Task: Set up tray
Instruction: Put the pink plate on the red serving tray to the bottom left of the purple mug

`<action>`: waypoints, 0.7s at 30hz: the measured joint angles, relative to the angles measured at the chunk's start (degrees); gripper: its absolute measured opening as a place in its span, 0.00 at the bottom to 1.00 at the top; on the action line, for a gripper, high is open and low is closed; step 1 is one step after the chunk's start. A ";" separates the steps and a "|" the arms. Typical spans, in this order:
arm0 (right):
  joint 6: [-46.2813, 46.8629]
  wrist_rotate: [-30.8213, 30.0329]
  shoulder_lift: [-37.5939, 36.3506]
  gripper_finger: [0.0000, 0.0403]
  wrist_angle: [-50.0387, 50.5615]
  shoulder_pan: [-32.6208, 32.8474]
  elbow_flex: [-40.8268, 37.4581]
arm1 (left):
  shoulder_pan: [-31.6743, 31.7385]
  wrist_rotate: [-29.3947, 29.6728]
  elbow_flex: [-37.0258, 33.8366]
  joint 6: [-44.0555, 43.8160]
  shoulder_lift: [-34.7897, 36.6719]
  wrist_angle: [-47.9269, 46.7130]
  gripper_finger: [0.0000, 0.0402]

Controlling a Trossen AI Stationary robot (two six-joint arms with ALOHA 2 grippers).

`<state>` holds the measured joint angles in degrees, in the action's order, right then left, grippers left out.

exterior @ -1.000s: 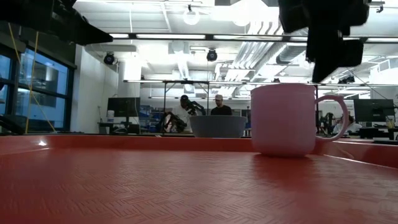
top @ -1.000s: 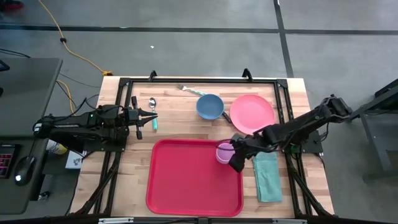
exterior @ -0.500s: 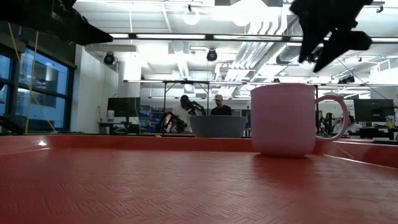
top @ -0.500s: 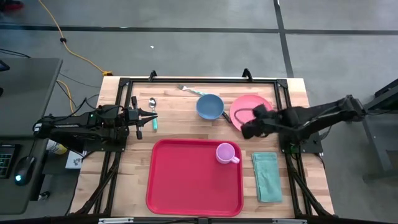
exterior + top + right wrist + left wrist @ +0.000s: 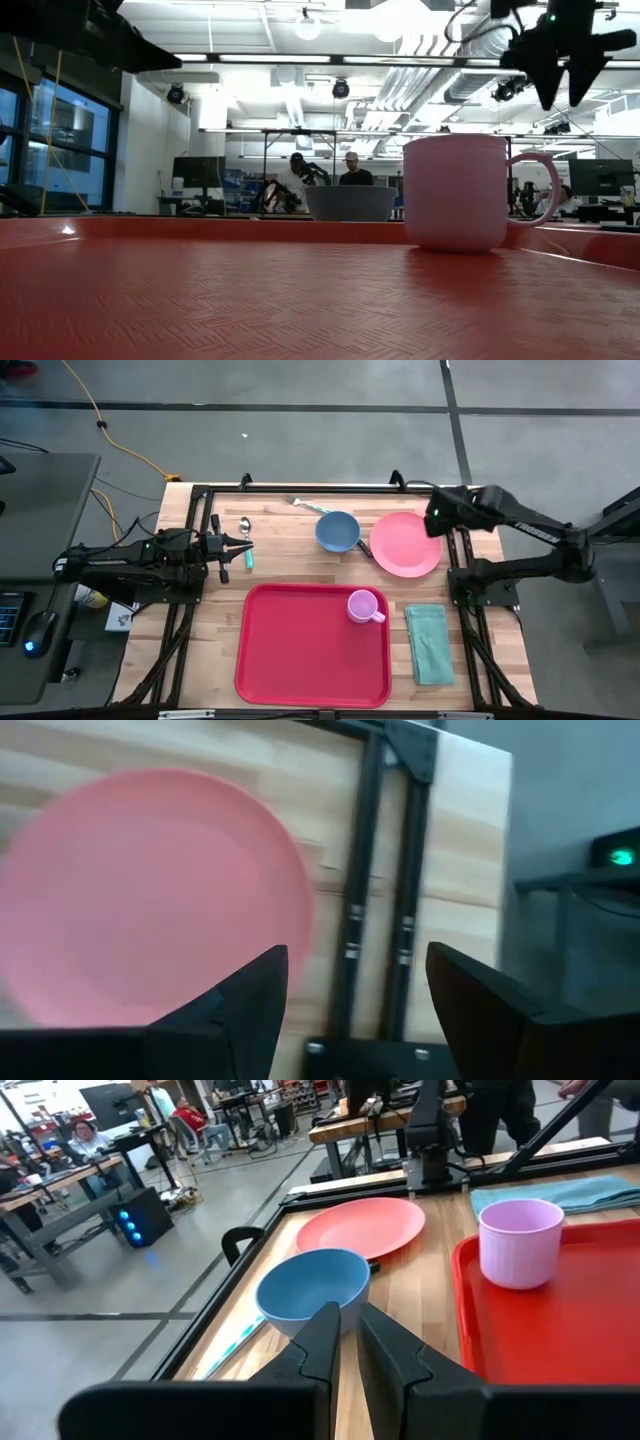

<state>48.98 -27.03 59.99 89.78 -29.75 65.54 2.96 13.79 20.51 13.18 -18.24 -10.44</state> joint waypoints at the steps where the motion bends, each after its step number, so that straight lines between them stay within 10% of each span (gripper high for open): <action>1: -3.24 0.95 0.02 0.54 -0.46 -2.83 -0.13 | 0.01 0.27 0.00 0.01 0.00 -0.01 0.17; 14: -44.98 31.20 1.73 0.54 -11.36 -44.68 -1.09 | 0.00 0.96 0.00 -0.93 0.00 0.00 0.17; 21: -48.85 29.98 9.87 0.54 -10.20 -44.84 -1.36 | 0.02 1.40 0.00 -1.48 -0.35 0.48 0.17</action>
<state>0.13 2.95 69.86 79.57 -74.60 64.18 2.98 15.18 20.51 11.70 -18.59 -9.95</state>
